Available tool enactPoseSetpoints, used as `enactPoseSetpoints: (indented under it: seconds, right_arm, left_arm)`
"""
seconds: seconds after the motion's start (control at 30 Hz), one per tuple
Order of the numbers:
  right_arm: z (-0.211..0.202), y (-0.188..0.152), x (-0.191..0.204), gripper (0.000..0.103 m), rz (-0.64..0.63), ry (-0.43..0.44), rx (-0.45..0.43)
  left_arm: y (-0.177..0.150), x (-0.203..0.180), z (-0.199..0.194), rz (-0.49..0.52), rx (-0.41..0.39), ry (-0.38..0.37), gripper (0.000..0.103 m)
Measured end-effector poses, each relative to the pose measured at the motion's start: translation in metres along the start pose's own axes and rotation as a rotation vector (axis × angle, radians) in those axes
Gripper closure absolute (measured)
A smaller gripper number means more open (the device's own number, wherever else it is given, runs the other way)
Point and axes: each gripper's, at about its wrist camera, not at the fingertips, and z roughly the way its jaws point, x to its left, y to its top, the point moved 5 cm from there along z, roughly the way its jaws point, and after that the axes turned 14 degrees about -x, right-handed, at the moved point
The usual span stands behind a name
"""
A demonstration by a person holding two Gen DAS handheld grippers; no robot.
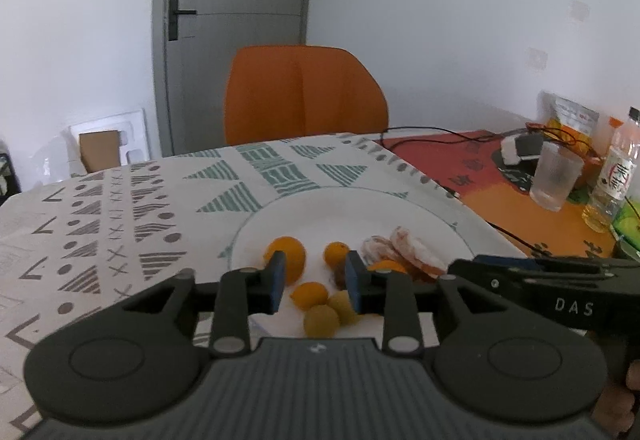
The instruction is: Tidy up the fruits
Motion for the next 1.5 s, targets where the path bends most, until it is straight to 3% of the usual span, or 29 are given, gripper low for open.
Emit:
enactPoseSetpoints:
  seconds: [0.2,0.33,0.43,0.6,0.7,0.83,1.0,1.5]
  right_arm:
    - [0.002,-0.003,0.01,0.067,-0.008,0.015,0.01]
    - [-0.001,-0.002,0.02,0.066,-0.021,0.029,0.006]
    - [-0.002,0.001,0.027,0.057,-0.032,0.036,0.003]
    - [-0.001,0.0,0.036,0.05,-0.033,0.044,0.014]
    - [-0.003,0.001,0.042,0.036,-0.033,0.055,0.011]
    - [-0.006,0.005,0.049,0.025,-0.024,0.082,0.01]
    - [-0.016,0.012,0.059,0.001,-0.026,0.103,-0.018]
    - [-0.022,0.009,0.101,0.0,-0.123,0.068,0.029]
  left_arm:
    - [0.007,0.023,-0.016,-0.018,-0.034,0.093,0.038]
    - [0.009,0.035,-0.026,-0.023,-0.044,0.149,0.029]
    - [0.01,0.042,-0.035,-0.034,-0.048,0.161,0.026]
    - [0.012,0.053,-0.05,-0.054,-0.075,0.169,0.012]
    - [0.014,0.057,-0.059,-0.06,-0.081,0.168,0.006]
    - [0.015,0.061,-0.07,-0.063,-0.092,0.184,0.005]
    - [0.016,0.069,-0.086,-0.086,-0.099,0.204,0.003]
    - [0.006,0.102,-0.138,-0.117,-0.105,0.243,0.0]
